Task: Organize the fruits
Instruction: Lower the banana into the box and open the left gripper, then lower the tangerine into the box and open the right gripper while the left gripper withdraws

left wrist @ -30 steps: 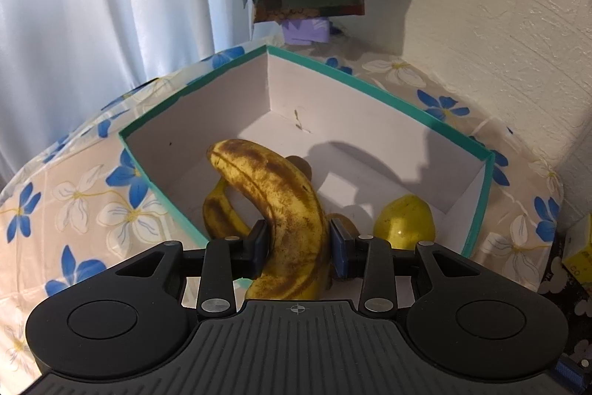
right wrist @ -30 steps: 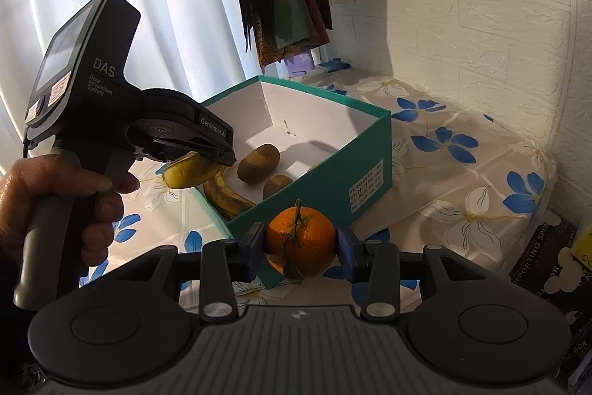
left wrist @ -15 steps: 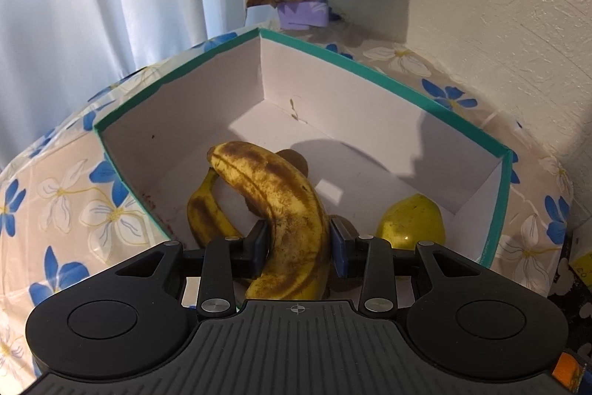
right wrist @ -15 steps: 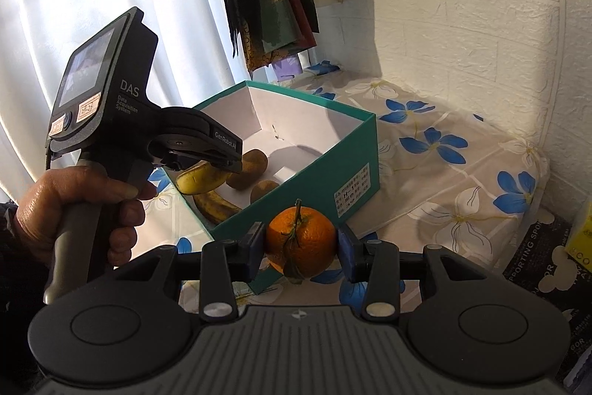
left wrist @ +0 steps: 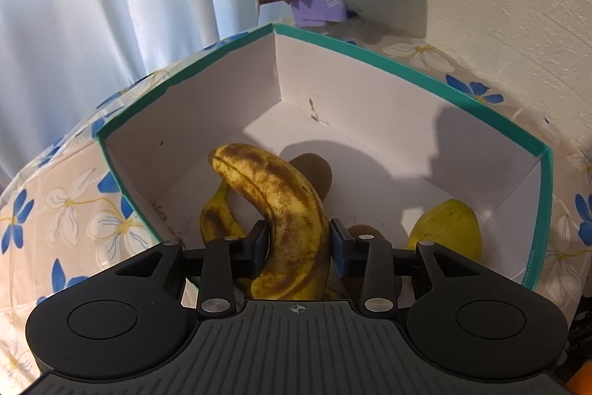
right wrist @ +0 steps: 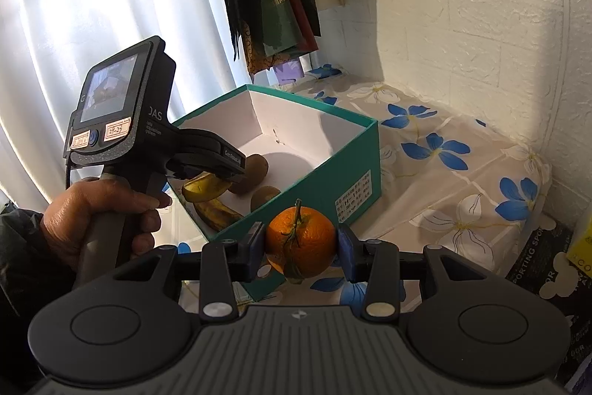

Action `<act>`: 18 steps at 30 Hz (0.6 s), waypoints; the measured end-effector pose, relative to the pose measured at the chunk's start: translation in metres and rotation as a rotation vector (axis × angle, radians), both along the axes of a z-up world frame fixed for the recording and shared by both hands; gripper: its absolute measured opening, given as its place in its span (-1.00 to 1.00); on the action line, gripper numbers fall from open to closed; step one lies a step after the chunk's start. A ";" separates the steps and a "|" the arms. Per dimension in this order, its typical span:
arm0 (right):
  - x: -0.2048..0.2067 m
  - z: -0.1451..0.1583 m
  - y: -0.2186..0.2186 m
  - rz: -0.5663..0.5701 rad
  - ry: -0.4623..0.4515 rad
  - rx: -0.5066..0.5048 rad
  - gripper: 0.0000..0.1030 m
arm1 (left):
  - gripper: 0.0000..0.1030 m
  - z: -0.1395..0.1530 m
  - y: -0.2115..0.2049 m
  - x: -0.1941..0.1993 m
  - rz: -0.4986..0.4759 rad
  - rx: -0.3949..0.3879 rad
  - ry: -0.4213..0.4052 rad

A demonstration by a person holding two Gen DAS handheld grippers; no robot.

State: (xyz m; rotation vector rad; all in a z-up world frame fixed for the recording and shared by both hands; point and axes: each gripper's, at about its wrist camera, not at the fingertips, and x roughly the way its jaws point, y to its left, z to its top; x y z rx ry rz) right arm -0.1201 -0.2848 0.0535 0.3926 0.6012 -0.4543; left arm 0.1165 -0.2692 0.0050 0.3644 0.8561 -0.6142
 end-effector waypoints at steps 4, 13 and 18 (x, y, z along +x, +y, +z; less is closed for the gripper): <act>0.000 0.002 0.000 -0.006 -0.006 -0.004 -0.22 | 0.13 0.006 0.005 -0.003 -0.002 -0.032 -0.035; -0.001 0.007 0.001 0.000 -0.016 -0.024 -0.21 | 0.72 0.054 0.066 -0.025 0.048 -0.098 -0.150; 0.005 0.009 -0.002 0.011 -0.016 -0.041 -0.21 | 0.87 0.074 0.120 -0.039 0.172 -0.116 -0.182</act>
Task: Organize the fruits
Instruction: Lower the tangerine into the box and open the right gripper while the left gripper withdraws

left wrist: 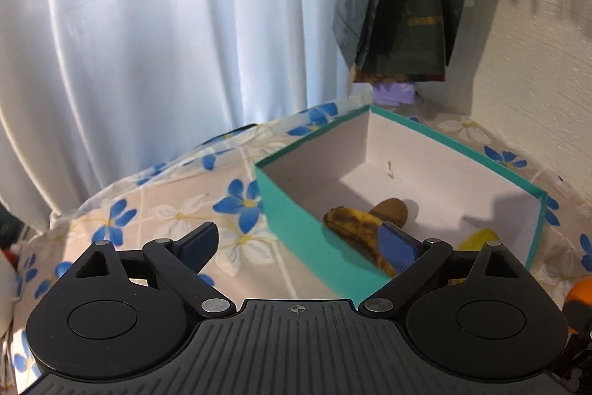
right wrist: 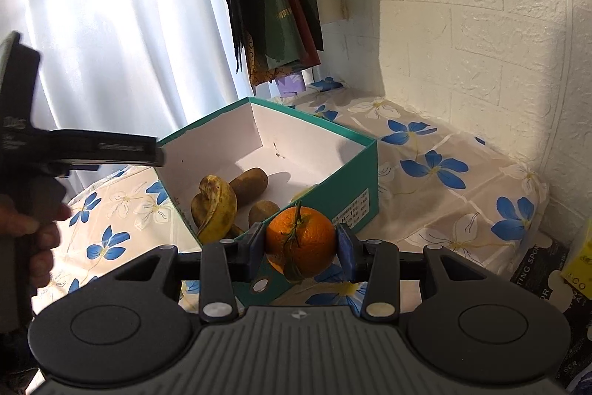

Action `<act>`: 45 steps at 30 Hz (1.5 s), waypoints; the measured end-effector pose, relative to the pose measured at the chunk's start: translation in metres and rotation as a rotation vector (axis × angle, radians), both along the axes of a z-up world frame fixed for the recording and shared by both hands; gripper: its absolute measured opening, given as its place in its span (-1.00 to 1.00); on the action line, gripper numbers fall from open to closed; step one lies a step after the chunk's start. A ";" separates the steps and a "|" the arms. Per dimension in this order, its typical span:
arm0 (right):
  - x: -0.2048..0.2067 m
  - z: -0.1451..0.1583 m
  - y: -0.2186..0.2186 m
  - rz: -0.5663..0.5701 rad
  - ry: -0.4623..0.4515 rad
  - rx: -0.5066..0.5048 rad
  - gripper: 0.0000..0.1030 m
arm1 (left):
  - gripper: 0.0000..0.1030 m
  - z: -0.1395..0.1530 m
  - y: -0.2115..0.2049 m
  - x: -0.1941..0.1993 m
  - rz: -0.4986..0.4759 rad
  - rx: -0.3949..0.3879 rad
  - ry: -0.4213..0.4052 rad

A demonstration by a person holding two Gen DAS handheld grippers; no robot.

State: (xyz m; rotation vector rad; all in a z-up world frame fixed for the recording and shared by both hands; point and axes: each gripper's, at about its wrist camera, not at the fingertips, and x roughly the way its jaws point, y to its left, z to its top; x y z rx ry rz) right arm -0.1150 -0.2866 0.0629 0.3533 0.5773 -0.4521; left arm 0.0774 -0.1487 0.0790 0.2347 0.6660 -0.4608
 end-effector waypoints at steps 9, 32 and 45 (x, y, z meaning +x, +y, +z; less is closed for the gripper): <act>0.031 0.007 -0.004 0.054 -0.027 -0.043 -0.21 | 0.87 -0.016 0.043 -0.017 0.049 0.010 0.128; 0.122 -0.047 -0.013 0.163 0.076 -0.100 -0.21 | 0.87 -0.025 0.125 -0.018 0.321 0.028 0.203; 0.138 -0.060 -0.002 0.184 0.153 -0.228 -0.20 | 0.87 -0.026 0.130 -0.022 0.340 0.053 0.211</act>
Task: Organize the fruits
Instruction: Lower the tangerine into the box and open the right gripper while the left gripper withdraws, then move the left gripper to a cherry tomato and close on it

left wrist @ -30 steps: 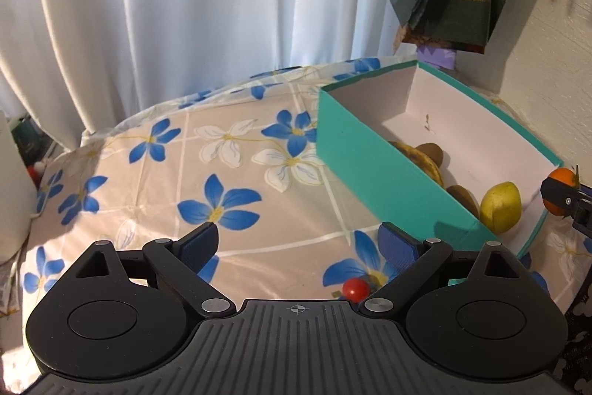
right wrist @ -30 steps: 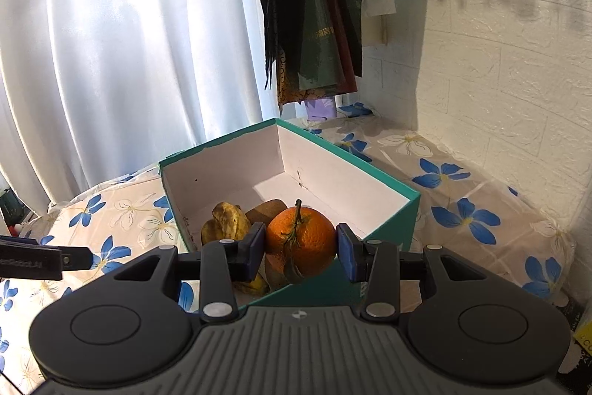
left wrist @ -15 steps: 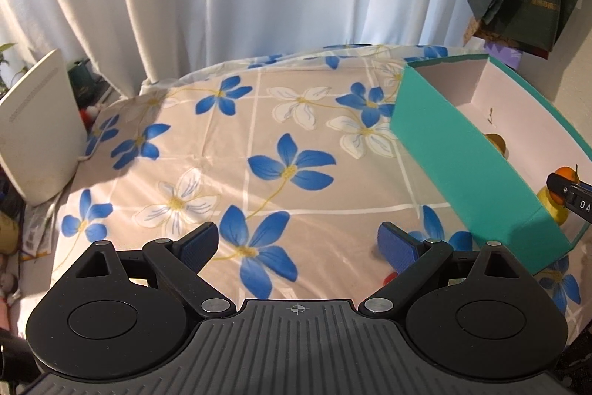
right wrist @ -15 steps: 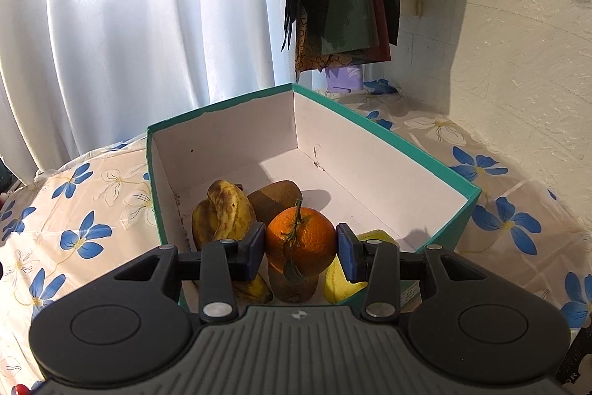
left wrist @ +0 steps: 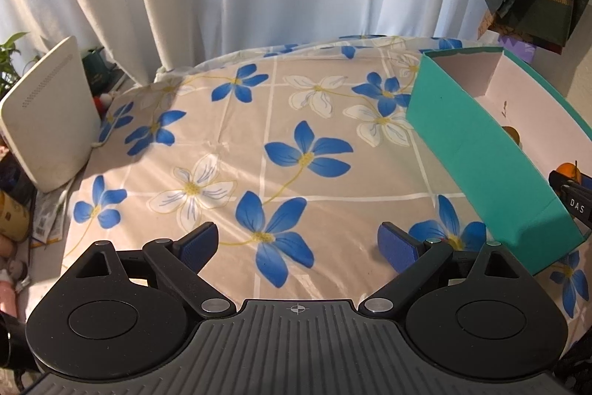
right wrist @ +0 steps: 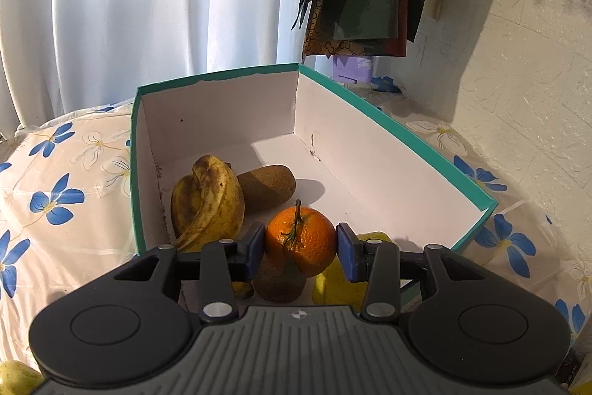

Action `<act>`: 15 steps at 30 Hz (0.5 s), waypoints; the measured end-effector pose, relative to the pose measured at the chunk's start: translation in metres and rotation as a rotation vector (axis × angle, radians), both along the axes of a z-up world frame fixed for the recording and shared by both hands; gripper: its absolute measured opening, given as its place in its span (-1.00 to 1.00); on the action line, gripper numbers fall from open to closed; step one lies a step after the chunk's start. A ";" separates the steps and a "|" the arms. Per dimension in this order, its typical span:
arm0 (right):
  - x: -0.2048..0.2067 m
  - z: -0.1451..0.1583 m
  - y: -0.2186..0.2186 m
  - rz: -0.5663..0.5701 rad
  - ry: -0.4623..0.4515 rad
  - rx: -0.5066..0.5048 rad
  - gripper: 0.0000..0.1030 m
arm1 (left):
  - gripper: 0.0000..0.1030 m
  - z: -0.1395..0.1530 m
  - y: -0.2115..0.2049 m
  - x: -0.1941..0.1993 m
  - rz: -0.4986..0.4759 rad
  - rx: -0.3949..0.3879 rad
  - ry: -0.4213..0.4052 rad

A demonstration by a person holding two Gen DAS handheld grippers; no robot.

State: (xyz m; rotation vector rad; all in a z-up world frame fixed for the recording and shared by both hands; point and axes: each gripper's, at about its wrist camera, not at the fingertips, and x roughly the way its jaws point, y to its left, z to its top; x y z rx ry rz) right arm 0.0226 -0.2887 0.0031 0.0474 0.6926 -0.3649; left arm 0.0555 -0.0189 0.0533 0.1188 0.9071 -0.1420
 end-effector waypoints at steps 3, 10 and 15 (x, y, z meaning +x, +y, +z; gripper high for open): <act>0.000 -0.001 -0.003 0.000 0.001 0.002 -0.11 | 0.87 -0.002 0.001 -0.001 0.004 0.009 0.005; -0.010 0.013 -0.007 -0.032 -0.042 -0.009 0.81 | 0.87 -0.006 0.014 -0.005 0.005 0.005 0.007; -0.049 0.041 0.006 -0.042 -0.175 0.049 0.81 | 0.87 -0.019 0.019 -0.019 -0.048 0.045 -0.009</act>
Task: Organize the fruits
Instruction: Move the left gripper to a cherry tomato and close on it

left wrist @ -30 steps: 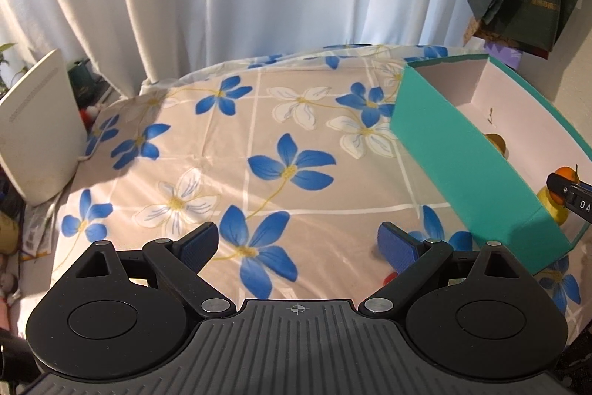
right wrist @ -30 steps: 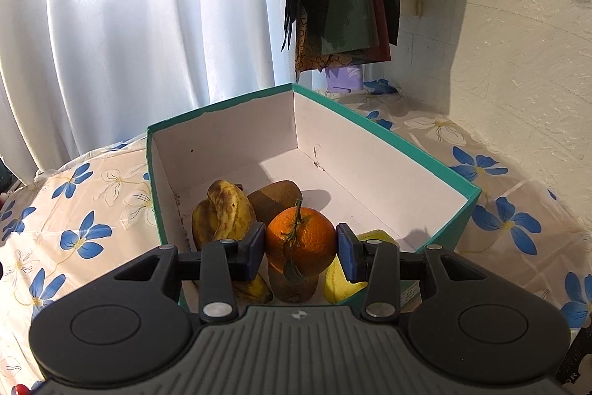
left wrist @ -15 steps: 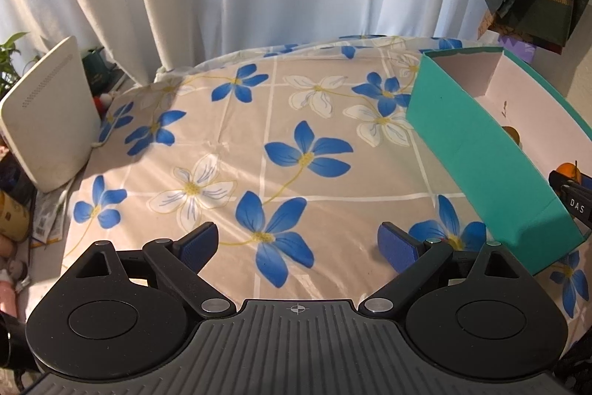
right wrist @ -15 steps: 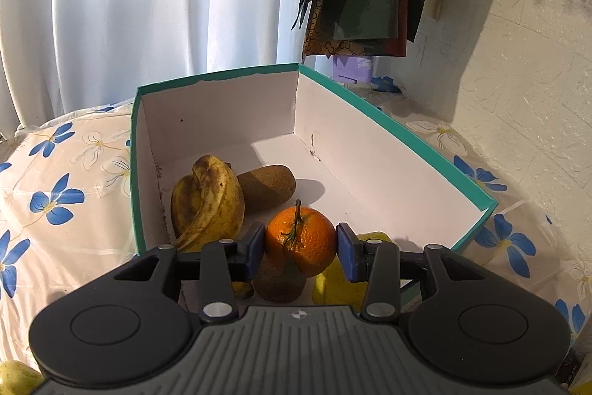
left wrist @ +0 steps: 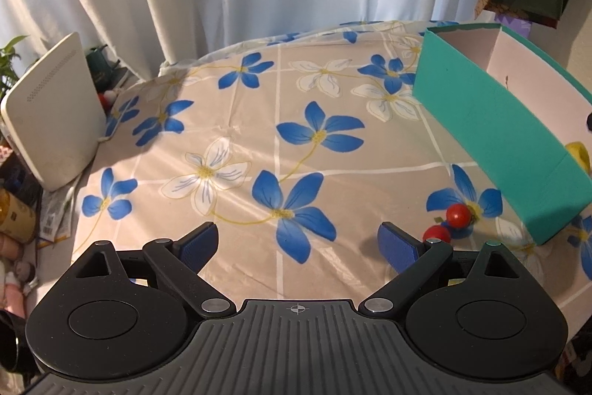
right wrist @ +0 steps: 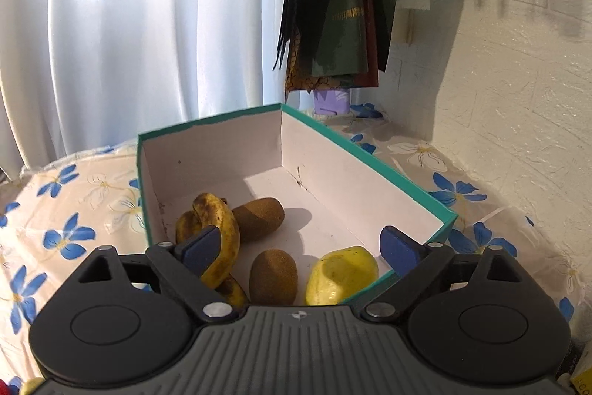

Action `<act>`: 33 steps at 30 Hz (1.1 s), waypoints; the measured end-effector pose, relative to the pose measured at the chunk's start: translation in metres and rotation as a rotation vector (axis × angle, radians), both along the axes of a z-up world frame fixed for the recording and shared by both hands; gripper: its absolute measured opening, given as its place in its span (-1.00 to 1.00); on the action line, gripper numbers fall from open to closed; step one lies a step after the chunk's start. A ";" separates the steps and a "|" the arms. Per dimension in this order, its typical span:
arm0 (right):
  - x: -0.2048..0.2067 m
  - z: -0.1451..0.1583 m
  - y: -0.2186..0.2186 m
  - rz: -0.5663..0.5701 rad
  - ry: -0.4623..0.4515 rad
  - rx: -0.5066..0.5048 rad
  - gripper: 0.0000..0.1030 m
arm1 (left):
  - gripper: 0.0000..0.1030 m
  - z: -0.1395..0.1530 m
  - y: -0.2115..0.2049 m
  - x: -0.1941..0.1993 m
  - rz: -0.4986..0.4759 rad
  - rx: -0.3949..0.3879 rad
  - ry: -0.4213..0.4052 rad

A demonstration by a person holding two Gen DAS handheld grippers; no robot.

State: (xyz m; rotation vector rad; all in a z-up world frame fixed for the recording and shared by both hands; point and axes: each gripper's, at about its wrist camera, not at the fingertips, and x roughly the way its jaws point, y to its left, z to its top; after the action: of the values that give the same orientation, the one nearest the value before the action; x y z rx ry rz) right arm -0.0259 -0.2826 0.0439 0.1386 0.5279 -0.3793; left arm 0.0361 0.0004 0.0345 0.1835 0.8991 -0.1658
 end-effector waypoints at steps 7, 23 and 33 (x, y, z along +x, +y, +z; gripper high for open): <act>-0.053 0.020 0.058 0.193 -0.145 0.072 0.98 | 0.87 -0.032 0.011 -0.019 -0.035 0.034 0.036; -0.060 -0.009 0.104 0.329 0.004 0.154 0.99 | 0.46 -0.067 0.022 -0.052 -0.136 0.054 0.007; -0.059 -0.015 0.107 0.333 0.050 0.159 0.99 | 0.01 -0.075 0.019 -0.054 -0.152 0.020 0.084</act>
State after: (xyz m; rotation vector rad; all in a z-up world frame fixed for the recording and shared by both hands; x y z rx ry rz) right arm -0.0845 -0.1761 0.0290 0.1917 0.6185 -0.0160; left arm -0.0177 0.0196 -0.0406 0.2651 0.9706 -0.3077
